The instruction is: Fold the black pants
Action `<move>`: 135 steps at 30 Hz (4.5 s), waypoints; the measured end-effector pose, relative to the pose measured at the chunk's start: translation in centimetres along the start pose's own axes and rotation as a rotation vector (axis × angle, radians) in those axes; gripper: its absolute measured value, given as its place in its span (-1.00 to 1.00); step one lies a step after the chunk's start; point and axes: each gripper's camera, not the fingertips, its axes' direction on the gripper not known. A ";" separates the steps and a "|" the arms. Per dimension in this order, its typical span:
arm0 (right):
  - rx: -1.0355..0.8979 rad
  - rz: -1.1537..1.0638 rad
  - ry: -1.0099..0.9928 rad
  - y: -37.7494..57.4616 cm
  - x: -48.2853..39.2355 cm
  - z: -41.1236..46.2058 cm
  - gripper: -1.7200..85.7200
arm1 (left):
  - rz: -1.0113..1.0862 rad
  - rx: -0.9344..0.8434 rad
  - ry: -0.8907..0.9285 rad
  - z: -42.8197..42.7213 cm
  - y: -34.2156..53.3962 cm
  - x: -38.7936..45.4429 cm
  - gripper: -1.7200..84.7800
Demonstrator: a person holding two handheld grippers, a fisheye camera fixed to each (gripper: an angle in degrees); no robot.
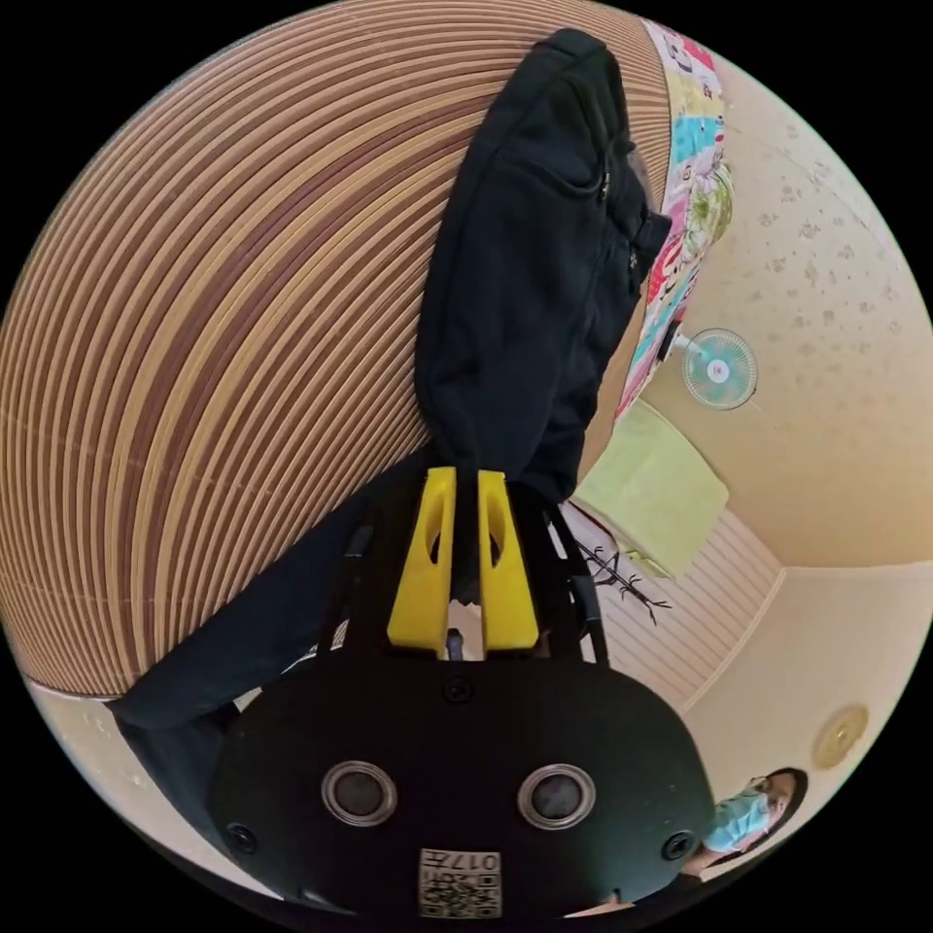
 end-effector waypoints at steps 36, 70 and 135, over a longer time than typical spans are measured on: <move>0.218 -1.232 0.096 21.2 -13.0 0.7 -0.91 | 0.583 -0.194 -0.263 0.3 37.4 -0.7 -0.65; 0.600 -0.246 -0.046 -30.2 -11.5 -12.6 -0.87 | 0.402 -0.049 0.258 -4.3 50.2 -3.1 -0.87; 0.193 -0.615 -0.553 -3.9 -6.4 21.1 -0.87 | 0.480 -0.201 -0.366 -20.4 34.6 -5.2 -0.88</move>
